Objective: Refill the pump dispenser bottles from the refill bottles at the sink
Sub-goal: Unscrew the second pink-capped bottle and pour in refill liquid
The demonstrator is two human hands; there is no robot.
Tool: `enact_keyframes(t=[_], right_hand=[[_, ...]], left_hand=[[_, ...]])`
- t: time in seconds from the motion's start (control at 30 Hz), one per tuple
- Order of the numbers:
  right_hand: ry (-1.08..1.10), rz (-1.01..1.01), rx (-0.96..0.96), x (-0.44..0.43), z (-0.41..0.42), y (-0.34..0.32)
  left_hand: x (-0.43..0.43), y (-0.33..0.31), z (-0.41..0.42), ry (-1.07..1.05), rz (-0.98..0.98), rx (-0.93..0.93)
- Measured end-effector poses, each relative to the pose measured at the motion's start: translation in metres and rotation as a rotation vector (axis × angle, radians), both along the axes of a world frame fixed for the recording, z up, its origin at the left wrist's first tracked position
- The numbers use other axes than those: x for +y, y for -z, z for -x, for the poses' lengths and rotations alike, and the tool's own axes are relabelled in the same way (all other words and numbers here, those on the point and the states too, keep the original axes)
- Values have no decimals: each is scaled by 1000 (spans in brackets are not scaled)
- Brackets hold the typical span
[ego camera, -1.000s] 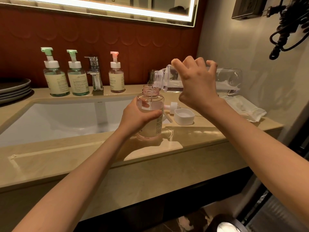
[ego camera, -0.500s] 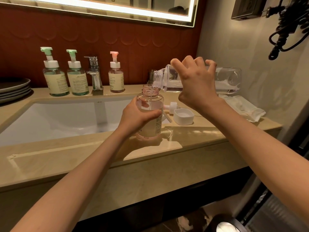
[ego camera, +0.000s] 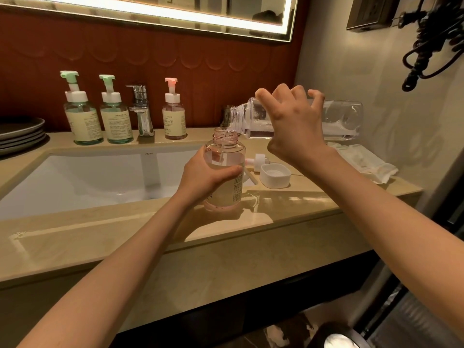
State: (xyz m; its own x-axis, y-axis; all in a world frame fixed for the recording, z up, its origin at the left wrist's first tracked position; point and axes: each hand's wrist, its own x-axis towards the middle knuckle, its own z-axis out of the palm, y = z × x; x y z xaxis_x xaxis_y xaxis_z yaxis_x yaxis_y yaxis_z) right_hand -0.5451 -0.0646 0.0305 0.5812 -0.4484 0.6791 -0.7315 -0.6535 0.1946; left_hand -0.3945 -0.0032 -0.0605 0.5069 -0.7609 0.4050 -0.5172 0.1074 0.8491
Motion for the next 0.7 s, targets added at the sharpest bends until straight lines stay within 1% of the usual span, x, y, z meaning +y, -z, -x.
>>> enact_keyframes(t=[0.7], right_hand=[[9,-14,17,1,0,-1]], left_hand=[[0,1,-1,0,8,4]])
